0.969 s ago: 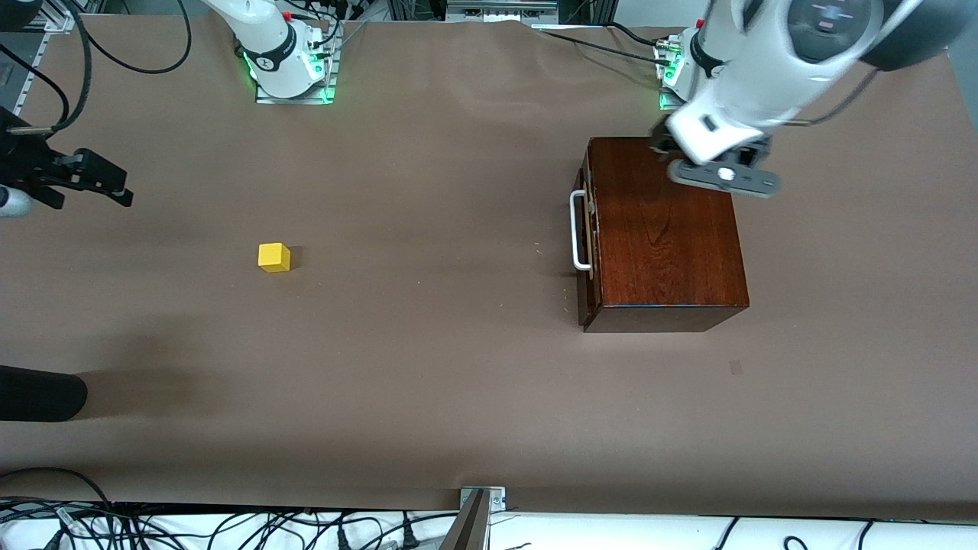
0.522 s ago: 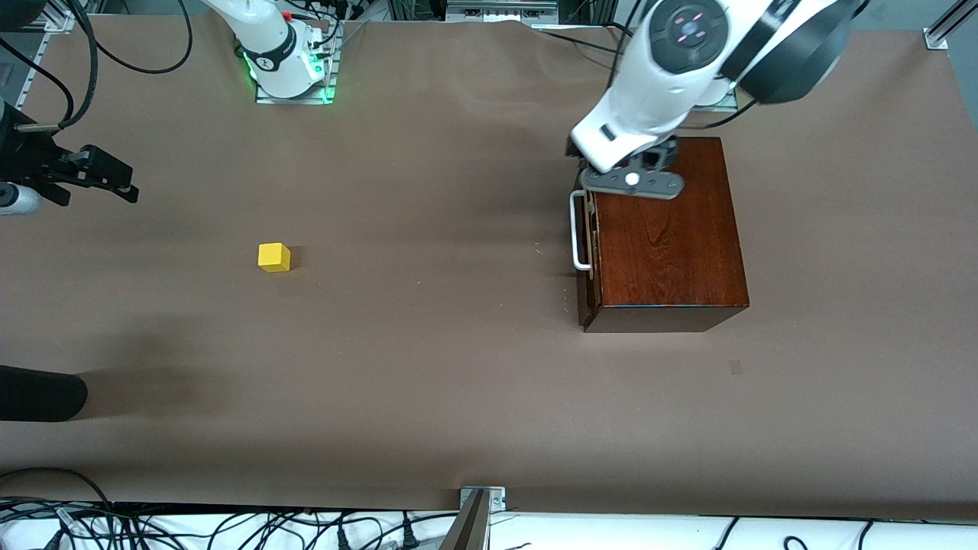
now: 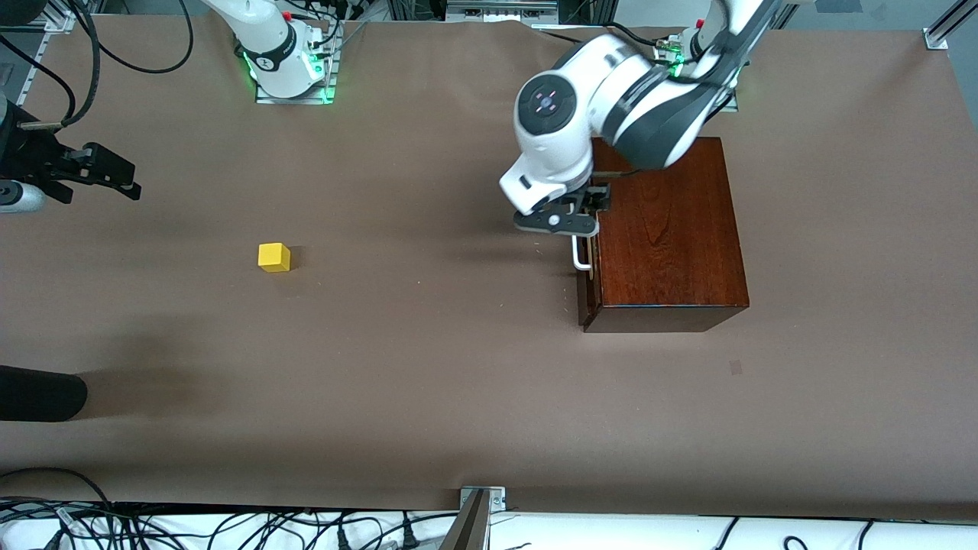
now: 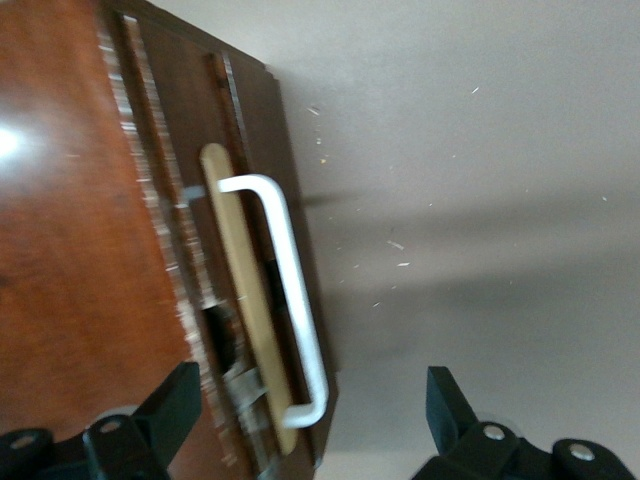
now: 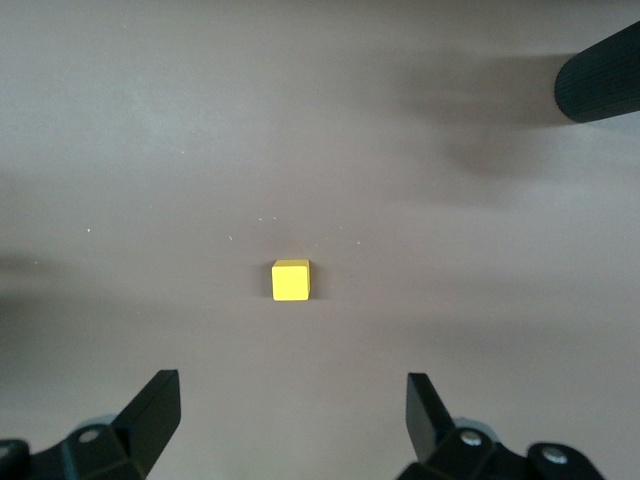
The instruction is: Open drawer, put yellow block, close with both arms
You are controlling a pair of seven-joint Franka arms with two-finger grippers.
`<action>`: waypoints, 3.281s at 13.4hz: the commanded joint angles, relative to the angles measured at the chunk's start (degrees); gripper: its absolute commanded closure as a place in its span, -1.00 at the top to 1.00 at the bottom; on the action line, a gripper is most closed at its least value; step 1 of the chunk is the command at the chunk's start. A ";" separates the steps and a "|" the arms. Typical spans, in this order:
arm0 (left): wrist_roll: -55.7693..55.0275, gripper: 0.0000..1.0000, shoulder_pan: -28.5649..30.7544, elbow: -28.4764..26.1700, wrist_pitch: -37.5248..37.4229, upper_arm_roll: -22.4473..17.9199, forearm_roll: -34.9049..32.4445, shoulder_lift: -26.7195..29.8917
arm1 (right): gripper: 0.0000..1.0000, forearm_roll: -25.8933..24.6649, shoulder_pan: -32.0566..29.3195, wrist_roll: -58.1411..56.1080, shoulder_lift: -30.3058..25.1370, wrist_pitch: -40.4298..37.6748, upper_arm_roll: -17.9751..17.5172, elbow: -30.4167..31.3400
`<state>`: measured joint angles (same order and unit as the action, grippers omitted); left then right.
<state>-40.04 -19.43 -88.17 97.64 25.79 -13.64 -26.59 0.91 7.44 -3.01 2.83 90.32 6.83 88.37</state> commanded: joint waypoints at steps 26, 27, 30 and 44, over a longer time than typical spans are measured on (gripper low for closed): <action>-26.49 1.00 -10.18 3.69 14.24 -0.04 -13.96 -13.22 | 1.00 0.76 0.73 -0.06 -0.20 -0.85 -1.11 -0.83; -27.02 1.00 -10.71 4.15 14.24 -0.04 -13.96 -13.75 | 1.00 0.67 0.73 -0.06 -0.20 -0.85 -1.11 -0.83; -27.29 1.00 -11.33 4.50 14.33 0.05 -13.34 -13.84 | 1.00 0.50 0.64 -0.68 0.41 -1.54 -0.94 -1.54; -2.55 1.00 1.56 9.25 -3.94 0.13 -1.58 1.79 | 1.00 0.05 0.82 -4.99 -3.71 19.51 -1.99 26.82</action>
<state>-51.69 -23.43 -77.69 96.04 25.58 -19.24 -28.86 0.83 8.21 -7.61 3.42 102.77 5.66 105.72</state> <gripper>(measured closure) 0.000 0.000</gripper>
